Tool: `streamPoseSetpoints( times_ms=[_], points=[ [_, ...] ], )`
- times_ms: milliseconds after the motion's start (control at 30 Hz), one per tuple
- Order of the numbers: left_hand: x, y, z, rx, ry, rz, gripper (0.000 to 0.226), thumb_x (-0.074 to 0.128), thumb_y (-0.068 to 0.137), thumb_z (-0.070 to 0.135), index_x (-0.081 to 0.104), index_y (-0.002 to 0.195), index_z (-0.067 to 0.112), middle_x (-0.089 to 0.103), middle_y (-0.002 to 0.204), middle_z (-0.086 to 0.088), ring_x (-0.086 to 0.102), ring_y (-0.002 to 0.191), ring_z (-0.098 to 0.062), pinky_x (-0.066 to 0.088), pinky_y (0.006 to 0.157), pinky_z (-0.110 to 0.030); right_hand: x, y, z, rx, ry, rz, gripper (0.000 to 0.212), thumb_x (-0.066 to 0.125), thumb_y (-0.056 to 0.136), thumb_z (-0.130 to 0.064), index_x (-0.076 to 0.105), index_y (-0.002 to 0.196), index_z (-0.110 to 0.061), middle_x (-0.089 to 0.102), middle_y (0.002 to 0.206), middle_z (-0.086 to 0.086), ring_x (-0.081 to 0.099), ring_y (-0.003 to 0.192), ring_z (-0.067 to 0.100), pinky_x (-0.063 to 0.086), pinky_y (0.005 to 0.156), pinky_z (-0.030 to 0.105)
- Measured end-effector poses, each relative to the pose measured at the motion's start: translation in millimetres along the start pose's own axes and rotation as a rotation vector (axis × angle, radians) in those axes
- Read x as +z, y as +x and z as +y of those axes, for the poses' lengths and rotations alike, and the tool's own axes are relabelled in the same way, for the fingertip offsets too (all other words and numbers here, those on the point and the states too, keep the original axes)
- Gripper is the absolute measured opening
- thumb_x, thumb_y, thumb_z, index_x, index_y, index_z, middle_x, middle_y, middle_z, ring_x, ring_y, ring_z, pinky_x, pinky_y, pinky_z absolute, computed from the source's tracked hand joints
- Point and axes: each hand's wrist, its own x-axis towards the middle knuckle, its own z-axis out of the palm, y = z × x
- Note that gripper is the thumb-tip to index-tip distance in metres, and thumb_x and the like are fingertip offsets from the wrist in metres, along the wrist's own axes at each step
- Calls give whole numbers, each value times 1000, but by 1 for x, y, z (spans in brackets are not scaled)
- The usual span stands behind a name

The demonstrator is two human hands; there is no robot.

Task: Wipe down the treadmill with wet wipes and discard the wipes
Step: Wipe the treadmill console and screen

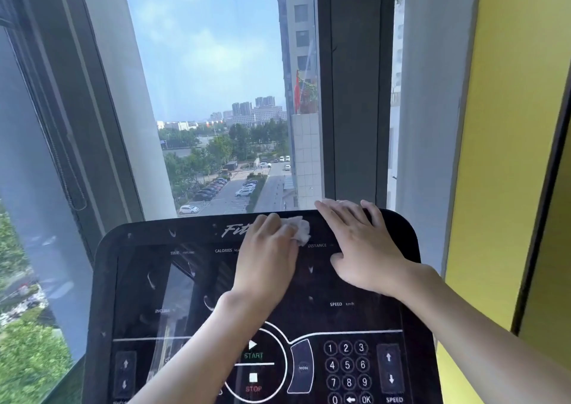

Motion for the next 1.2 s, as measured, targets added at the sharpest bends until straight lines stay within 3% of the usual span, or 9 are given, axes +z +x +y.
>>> streamPoseSetpoints(
  times_ms=[67,167,567,667,733,867,1000,1133,1200],
  points=[
    [-3,0,-4,-16,0,-15,9,67,84,6,75,89,7,60,84,-5,55,87,-30,50,76,-41,0,-1,1,-8,-16,-7,85,51,89,-23,0,157,-25,6,164,-7,4,151,15,-4,122,44],
    [-14,9,-19,-261,26,47,19,59,93,10,74,105,8,61,94,-7,51,100,-29,42,90,-37,-2,-1,1,0,25,-18,84,50,91,-21,-1,158,-26,7,165,-5,1,152,16,-5,122,47],
    [-35,-11,-67,-372,-97,140,22,58,94,4,71,112,5,57,112,-2,52,106,-24,40,91,-27,-5,34,-72,-79,244,-44,86,46,92,-5,-5,158,-22,2,167,-8,-9,151,1,-12,123,38],
    [-43,-10,-99,-412,-145,179,22,57,94,4,71,111,6,61,110,-3,57,102,-26,45,90,-33,3,44,-99,-45,268,-81,89,45,90,-3,-8,158,-25,0,167,-9,-13,150,0,-16,122,39],
    [-46,-13,-106,-362,-198,181,24,58,93,2,72,111,10,61,106,-2,59,99,-25,49,87,-35,8,47,-108,-4,237,-69,90,47,89,-3,-8,158,-24,0,167,-8,-13,150,0,-17,122,38],
    [-43,-21,-111,39,-165,84,20,66,84,0,72,99,10,53,85,-1,56,80,-25,52,65,-36,7,48,-117,65,236,-35,93,51,86,0,0,159,-29,12,166,-8,-8,149,-2,-14,122,35],
    [-48,-6,-129,-128,-212,137,22,67,79,-9,74,92,7,50,79,-3,54,74,-27,48,65,-35,9,50,-126,117,206,-32,90,50,85,2,8,159,-26,16,165,-8,-6,150,-2,-13,123,34],
    [-45,-16,-123,147,-169,96,24,70,71,-9,70,85,10,47,77,0,52,69,-25,47,58,-32,4,49,-131,151,180,-50,88,50,87,2,8,159,-26,13,165,-7,-5,151,4,-16,121,30],
    [-49,-9,-131,41,-181,151,15,58,81,7,72,85,8,49,76,-3,54,70,-27,45,61,-30,3,48,-131,139,162,-51,88,49,87,3,8,159,-26,12,166,-8,-6,152,5,-16,121,31]
  ],
)
